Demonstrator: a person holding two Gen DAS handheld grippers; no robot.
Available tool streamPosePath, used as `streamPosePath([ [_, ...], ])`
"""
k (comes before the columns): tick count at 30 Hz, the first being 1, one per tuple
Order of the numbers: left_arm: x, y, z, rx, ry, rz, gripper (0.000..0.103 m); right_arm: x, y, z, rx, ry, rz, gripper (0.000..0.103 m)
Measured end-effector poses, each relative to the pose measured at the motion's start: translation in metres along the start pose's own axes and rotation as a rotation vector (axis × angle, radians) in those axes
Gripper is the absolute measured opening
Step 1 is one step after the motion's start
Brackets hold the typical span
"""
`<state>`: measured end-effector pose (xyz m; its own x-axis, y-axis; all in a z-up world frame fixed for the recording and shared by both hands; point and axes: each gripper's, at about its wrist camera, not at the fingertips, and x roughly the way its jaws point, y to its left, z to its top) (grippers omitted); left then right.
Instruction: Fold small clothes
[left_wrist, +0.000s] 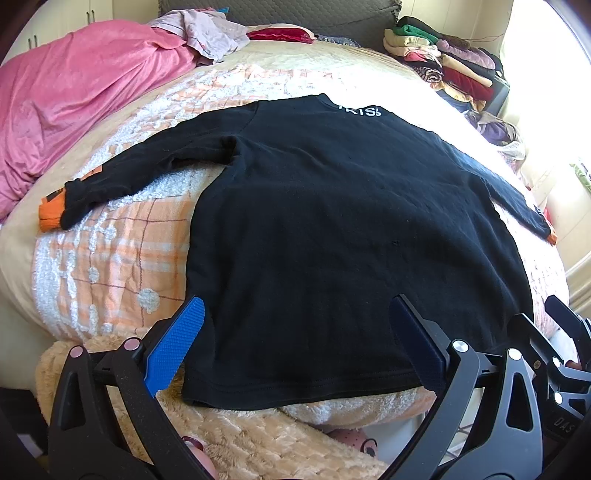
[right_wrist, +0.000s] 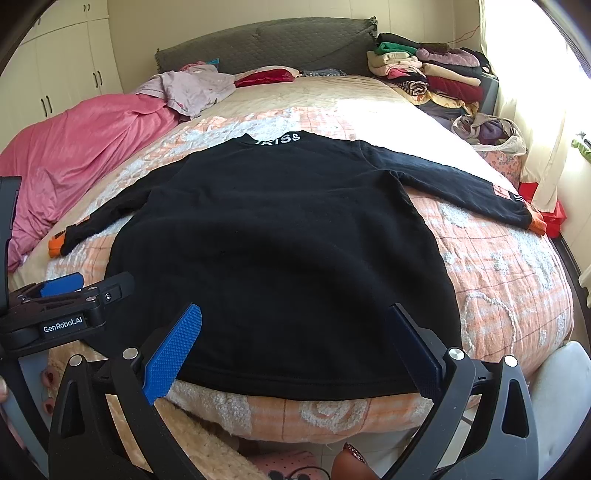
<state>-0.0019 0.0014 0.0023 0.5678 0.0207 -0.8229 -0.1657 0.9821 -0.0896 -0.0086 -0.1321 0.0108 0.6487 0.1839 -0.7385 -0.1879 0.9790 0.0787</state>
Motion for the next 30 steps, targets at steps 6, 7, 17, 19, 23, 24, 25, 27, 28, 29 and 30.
streamPosePath([
  [6,-0.0003,-0.0003,-0.0003,0.000,0.002,0.000,0.094,0.0002,0.0035,0.0000,-0.008,0.001,0.006,0.099],
  [7,0.0001,-0.0003,-0.0005,0.000,0.004,0.000,0.094,0.0004,0.0040,-0.0001,-0.009,0.002,0.006,0.099],
  [17,0.0011,0.0002,-0.0008,0.000,0.006,0.000,0.094,0.0005,0.0038,-0.0012,-0.009,0.003,0.005,0.099],
  [19,0.0011,0.0002,-0.0011,-0.001,0.008,0.001,0.094,0.0006,0.0035,-0.0011,-0.008,0.004,0.006,0.099],
  [23,0.0013,0.0005,-0.0013,-0.001,0.007,0.001,0.094,0.0005,0.0035,-0.0009,-0.008,0.003,0.005,0.099],
  [24,0.0013,0.0006,-0.0012,-0.001,0.008,0.002,0.094,0.0006,0.0037,-0.0011,-0.008,0.003,0.005,0.099],
  [25,0.0012,0.0008,-0.0011,-0.001,0.008,0.003,0.094,0.0005,0.0035,-0.0010,-0.008,0.003,0.005,0.099],
  [27,0.0017,0.0013,-0.0003,-0.002,0.007,0.004,0.094,0.0005,0.0034,-0.0009,-0.007,0.004,0.005,0.099],
  [28,0.0020,0.0017,0.0001,-0.002,0.007,0.005,0.094,0.0005,0.0032,-0.0010,-0.007,0.004,0.005,0.099],
  [29,0.0025,0.0018,0.0005,-0.002,0.008,0.006,0.094,0.0006,0.0031,-0.0006,-0.005,0.004,0.005,0.099],
  [30,0.0024,0.0019,0.0007,-0.003,0.009,0.006,0.094,0.0008,0.0028,-0.0004,-0.004,0.005,0.005,0.099],
])
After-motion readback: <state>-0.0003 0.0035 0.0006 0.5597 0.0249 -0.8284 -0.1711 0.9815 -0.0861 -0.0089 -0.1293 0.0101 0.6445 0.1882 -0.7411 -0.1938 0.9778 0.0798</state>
